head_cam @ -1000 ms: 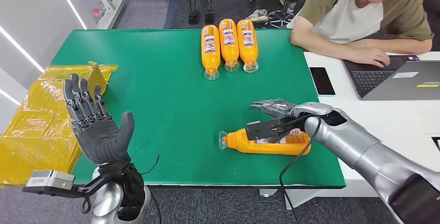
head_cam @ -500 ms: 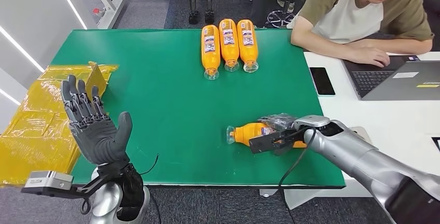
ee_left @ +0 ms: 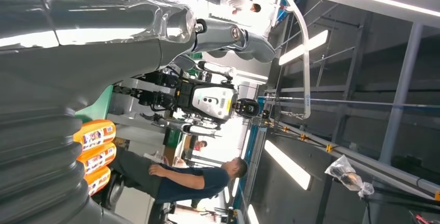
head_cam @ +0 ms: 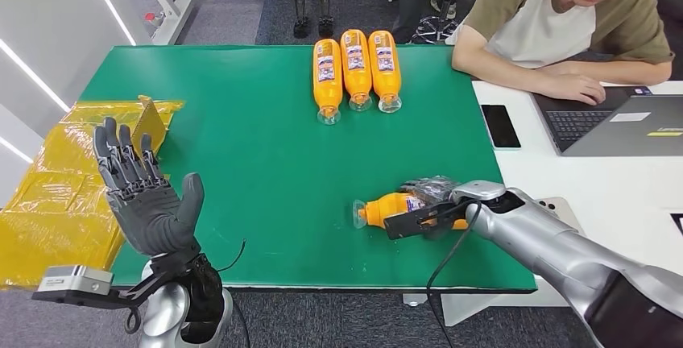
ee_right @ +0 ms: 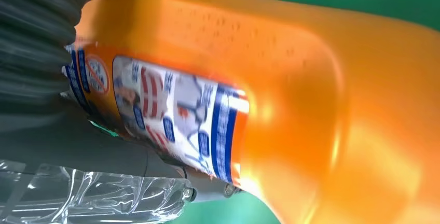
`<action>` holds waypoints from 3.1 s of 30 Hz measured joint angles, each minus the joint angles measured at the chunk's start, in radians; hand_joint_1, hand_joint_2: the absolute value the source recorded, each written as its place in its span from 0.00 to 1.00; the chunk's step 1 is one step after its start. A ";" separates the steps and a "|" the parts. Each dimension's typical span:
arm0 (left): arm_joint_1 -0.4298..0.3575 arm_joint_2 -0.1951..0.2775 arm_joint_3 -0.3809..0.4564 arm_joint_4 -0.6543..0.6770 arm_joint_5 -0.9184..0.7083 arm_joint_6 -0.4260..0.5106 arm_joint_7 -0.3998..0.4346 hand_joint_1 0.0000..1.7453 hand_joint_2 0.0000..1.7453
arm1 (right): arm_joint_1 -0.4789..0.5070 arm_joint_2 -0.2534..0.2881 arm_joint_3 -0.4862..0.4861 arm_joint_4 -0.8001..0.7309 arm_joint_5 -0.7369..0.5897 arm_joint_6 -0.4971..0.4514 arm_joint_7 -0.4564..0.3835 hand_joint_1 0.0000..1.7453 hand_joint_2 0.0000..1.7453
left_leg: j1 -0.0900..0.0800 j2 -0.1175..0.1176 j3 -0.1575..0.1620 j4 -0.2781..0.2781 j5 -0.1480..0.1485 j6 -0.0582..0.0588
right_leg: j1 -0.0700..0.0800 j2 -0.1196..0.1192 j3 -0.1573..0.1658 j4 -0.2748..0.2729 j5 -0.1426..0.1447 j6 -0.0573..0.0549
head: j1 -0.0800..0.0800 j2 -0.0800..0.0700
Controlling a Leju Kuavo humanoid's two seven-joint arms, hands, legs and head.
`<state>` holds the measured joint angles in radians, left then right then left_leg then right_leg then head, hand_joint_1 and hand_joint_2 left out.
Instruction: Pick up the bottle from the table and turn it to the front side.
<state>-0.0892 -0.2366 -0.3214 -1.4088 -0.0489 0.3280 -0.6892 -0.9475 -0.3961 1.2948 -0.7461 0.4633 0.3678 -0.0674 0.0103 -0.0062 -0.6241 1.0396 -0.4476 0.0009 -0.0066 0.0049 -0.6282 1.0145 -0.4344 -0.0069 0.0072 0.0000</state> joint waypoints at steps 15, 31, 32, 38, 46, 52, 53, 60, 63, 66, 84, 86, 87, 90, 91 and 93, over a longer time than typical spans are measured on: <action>0.009 0.000 -0.001 0.000 -0.006 0.005 -0.010 0.00 1.00 | 0.071 0.031 -0.059 0.011 0.137 -0.298 0.025 1.00 1.00 | 0.000 0.000 0.000 0.000 0.000 0.000 | 0.000 0.000 0.000 0.000 0.000 0.000 | 0.000 0.000; -0.015 -0.009 -0.029 0.064 0.008 -0.129 0.094 0.00 1.00 | 0.369 0.314 -0.583 -0.235 0.220 -1.039 -0.340 1.00 1.00 | 0.001 0.001 0.000 -0.001 0.000 0.000 | 0.000 0.001 0.000 0.000 -0.001 0.000 | 0.000 0.000; -0.020 -0.010 -0.033 0.078 0.009 -0.144 0.102 0.00 1.00 | 0.383 0.335 -0.613 -0.246 0.221 -1.039 -0.365 1.00 1.00 | 0.000 0.001 0.000 -0.001 0.000 0.000 | 0.000 0.001 0.000 0.000 -0.001 0.000 | 0.000 0.000; -0.040 -0.010 -0.067 0.149 0.013 -0.253 0.122 0.00 1.00 | 0.427 0.409 -0.679 -0.271 0.178 -1.038 -0.398 1.00 1.00 | 0.000 0.002 0.000 -0.001 0.000 0.000 | 0.000 0.002 0.000 0.000 0.000 0.000 | 0.000 0.000; -0.041 -0.010 -0.104 0.156 -0.004 -0.364 0.125 0.00 1.00 | 0.437 0.427 -0.611 -0.282 0.151 -1.001 -0.294 1.00 1.00 | 0.000 0.002 0.000 -0.001 0.000 0.000 | 0.000 0.002 -0.001 0.000 -0.001 0.000 | 0.000 0.000; -0.047 -0.009 -0.121 0.156 -0.013 -0.409 0.127 0.00 1.00 | 0.444 0.417 -0.555 -0.316 0.178 -0.923 -0.250 1.00 1.00 | 0.000 0.002 0.000 -0.001 0.000 0.000 | 0.000 0.002 -0.001 0.000 -0.001 0.000 | 0.000 0.000; -0.050 -0.009 -0.123 0.156 -0.014 -0.416 0.128 0.00 1.00 | 0.444 0.414 -0.546 -0.323 0.183 -0.909 -0.248 1.00 1.00 | 0.000 0.002 0.000 -0.001 0.000 0.000 | 0.000 0.002 -0.001 0.000 -0.001 0.000 | 0.000 0.000; -0.057 -0.009 -0.125 0.167 -0.017 -0.439 0.141 0.00 1.00 | 0.444 0.399 -0.508 -0.361 0.206 -0.858 -0.263 1.00 1.00 | 0.000 0.002 0.000 -0.001 0.000 0.000 | 0.000 0.001 -0.001 0.000 -0.001 0.000 | 0.000 0.000; -0.059 -0.009 -0.124 0.173 -0.017 -0.444 0.150 0.00 1.00 | 0.442 0.391 -0.493 -0.380 0.207 -0.839 -0.273 1.00 1.00 | 0.000 0.002 0.000 -0.001 0.000 0.000 | 0.000 0.001 -0.001 0.000 -0.001 0.000 | 0.000 0.000; -0.061 -0.009 -0.123 0.177 -0.020 -0.445 0.158 0.00 1.00 | 0.438 0.385 -0.475 -0.395 0.207 -0.819 -0.281 1.00 1.00 | 0.000 0.002 0.000 -0.001 0.000 0.000 | 0.000 0.001 -0.001 0.000 -0.001 0.000 | 0.000 0.000; -0.028 -0.001 -0.076 0.178 -0.036 -0.417 0.114 1.00 1.00 | 0.411 0.370 -0.426 -0.396 0.259 -0.636 -0.239 1.00 1.00 | 0.000 0.002 0.000 -0.001 0.000 0.000 | 0.000 0.001 -0.001 0.000 -0.001 0.000 | 0.000 0.000; -0.018 -0.001 -0.073 0.174 -0.035 -0.411 0.094 1.00 1.00 | 0.409 0.370 -0.425 -0.396 0.260 -0.627 -0.237 1.00 1.00 | 0.000 0.002 0.000 -0.001 0.000 0.000 | 0.000 0.002 -0.001 0.000 -0.001 0.000 | 0.000 0.000; -0.014 -0.001 -0.072 0.171 -0.035 -0.409 0.087 1.00 1.00 | 0.407 0.370 -0.424 -0.396 0.260 -0.624 -0.236 1.00 1.00 | 0.000 0.002 0.000 -0.001 0.000 0.000 | 0.000 0.002 -0.001 0.000 -0.001 0.000 | 0.000 0.000; -0.007 -0.001 -0.071 0.165 -0.035 -0.405 0.080 1.00 1.00 | 0.402 0.370 -0.421 -0.395 0.260 -0.615 -0.236 1.00 1.00 | 0.000 0.002 0.000 -0.001 0.000 0.000 | 0.000 0.001 -0.001 0.000 -0.001 0.000 | 0.000 0.000; -0.007 -0.001 -0.071 0.164 -0.034 -0.405 0.080 1.00 1.00 | 0.401 0.370 -0.421 -0.395 0.260 -0.612 -0.235 1.00 1.00 | 0.000 0.002 0.000 -0.001 0.000 0.000 | 0.000 0.001 -0.001 0.000 -0.001 0.000 | 0.000 0.000; -0.007 -0.001 -0.070 0.163 -0.033 -0.404 0.079 1.00 1.00 | 0.400 0.370 -0.420 -0.395 0.262 -0.609 -0.235 0.90 1.00 | 0.000 0.002 0.000 -0.001 0.000 0.000 | 0.000 0.001 -0.001 0.000 -0.001 0.000 | 0.000 0.000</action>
<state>-0.0958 -0.2379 -0.3916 -1.2455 -0.0817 -0.0760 -0.6103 -0.5475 -0.0259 0.8745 -1.1409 0.7251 -0.2413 -0.3025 0.0107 -0.0045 -0.6241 1.0385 -0.4478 0.0005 -0.0063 0.0064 -0.6292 1.0148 -0.4350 -0.0072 0.0071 0.0000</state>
